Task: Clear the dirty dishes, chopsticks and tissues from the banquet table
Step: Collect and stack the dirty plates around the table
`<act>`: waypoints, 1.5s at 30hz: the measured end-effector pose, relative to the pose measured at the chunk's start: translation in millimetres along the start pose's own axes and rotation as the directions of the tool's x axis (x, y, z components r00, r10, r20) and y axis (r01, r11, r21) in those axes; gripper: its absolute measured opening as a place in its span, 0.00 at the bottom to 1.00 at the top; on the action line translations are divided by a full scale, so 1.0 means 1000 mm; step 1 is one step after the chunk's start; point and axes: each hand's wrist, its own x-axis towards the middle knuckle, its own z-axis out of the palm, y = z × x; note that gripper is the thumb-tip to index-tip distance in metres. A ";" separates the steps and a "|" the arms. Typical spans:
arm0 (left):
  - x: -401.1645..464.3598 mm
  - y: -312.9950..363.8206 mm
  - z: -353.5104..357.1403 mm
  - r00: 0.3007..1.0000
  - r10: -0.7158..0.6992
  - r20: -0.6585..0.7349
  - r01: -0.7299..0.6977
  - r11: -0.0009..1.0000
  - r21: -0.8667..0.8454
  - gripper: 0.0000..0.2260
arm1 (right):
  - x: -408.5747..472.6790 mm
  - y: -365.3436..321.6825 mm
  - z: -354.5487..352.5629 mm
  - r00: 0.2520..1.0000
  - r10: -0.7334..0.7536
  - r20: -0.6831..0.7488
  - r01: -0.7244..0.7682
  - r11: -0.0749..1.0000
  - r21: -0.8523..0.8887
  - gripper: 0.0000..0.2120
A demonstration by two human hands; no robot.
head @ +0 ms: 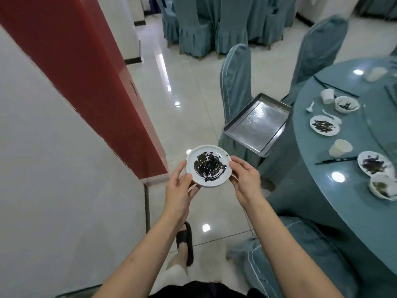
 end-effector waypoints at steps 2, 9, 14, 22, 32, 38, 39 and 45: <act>0.027 0.005 0.011 0.997 -0.029 0.067 0.028 0.999 0.020 0.19 | 0.016 -0.009 0.004 0.997 -0.038 -0.067 0.039 0.999 0.011 0.07; 0.125 0.052 0.042 0.963 -0.028 0.268 -0.002 0.994 0.112 0.18 | 0.074 -0.040 0.038 0.966 -0.127 -0.225 0.145 0.987 0.065 0.10; 0.176 0.072 0.056 0.929 -0.071 0.363 0.031 0.993 0.115 0.18 | 0.093 -0.057 0.063 0.928 -0.179 -0.328 0.218 0.972 0.086 0.09; 0.218 0.063 0.098 0.839 -0.183 0.513 0.089 0.975 0.202 0.18 | 0.104 -0.070 0.048 0.833 -0.213 -0.511 0.302 0.948 0.097 0.08; 0.263 0.047 0.193 0.745 -0.273 0.609 0.139 0.956 0.258 0.18 | 0.168 -0.107 -0.007 0.752 -0.192 -0.631 0.361 0.921 0.149 0.08; 0.296 0.036 0.275 0.720 -0.293 0.630 0.131 0.948 0.292 0.19 | 0.224 -0.148 -0.051 0.750 -0.174 -0.638 0.364 0.914 0.179 0.09; 0.299 0.032 0.290 0.714 -0.301 0.632 0.134 0.945 0.297 0.18 | 0.231 -0.156 -0.060 0.744 -0.173 -0.646 0.364 0.914 0.176 0.09; 0.310 -0.004 0.359 0.691 -0.333 0.641 0.151 0.934 0.323 0.18 | 0.254 -0.189 -0.112 0.700 -0.181 -0.691 0.389 0.908 0.157 0.10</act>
